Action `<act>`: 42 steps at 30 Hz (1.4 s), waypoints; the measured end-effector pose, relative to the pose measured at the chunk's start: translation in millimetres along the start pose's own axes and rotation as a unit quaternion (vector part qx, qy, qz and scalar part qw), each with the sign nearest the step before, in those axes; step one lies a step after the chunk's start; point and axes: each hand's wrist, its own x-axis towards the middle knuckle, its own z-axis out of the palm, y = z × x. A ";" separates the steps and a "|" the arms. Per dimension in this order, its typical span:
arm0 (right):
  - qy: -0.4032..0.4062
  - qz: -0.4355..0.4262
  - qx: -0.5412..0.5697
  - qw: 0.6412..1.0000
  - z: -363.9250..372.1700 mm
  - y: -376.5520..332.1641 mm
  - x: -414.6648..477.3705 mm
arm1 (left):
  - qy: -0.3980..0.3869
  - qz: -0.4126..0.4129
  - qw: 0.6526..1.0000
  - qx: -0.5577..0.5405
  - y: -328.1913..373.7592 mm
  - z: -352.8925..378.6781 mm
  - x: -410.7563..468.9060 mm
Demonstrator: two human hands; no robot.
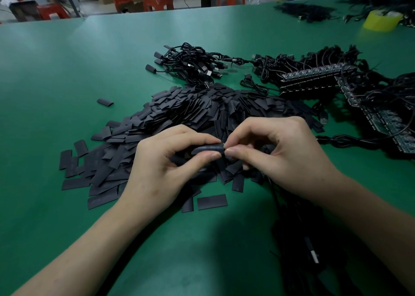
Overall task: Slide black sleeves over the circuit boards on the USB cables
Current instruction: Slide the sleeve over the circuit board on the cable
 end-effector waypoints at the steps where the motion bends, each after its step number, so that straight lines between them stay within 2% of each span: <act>1: 0.001 0.004 0.006 1.000 0.9 -0.4 -0.8 | 0.001 0.001 1.000 0.003 -0.4 -0.4 0.0; 4: -0.009 0.064 0.098 0.993 0.6 -0.8 0.0 | 0.012 0.008 1.000 0.014 -1.3 -1.4 0.7; 6: -0.031 0.128 0.204 0.970 -4.2 1.0 3.5 | 0.023 0.017 0.999 0.018 -1.1 -2.6 1.7; 8: -0.059 0.166 0.258 0.950 -9.3 3.2 7.1 | 0.030 0.025 0.999 0.020 -0.4 -4.0 1.9; 12: -0.111 0.183 0.303 0.929 -9.2 3.3 8.6 | 0.033 0.033 0.999 0.018 2.9 -4.0 1.7; 23: -0.134 0.215 0.391 0.885 4.5 9.2 4.3 | 0.028 0.037 0.999 0.028 5.8 -1.9 0.1; 28: -0.094 0.202 0.370 0.902 4.7 5.9 5.3 | 0.085 -0.004 0.995 0.050 9.3 -0.8 1.2; 32: -0.055 0.171 0.343 0.922 6.9 2.8 4.7 | 0.142 -0.063 0.988 0.017 12.4 1.9 0.5; 38: 0.002 0.143 0.276 0.950 12.3 5.8 0.5 | 0.113 -0.087 0.990 -0.001 10.4 4.2 -0.9; 42: 0.009 0.134 0.250 0.959 14.5 8.6 -1.1 | 0.113 -0.093 0.989 -0.011 9.8 3.2 -1.0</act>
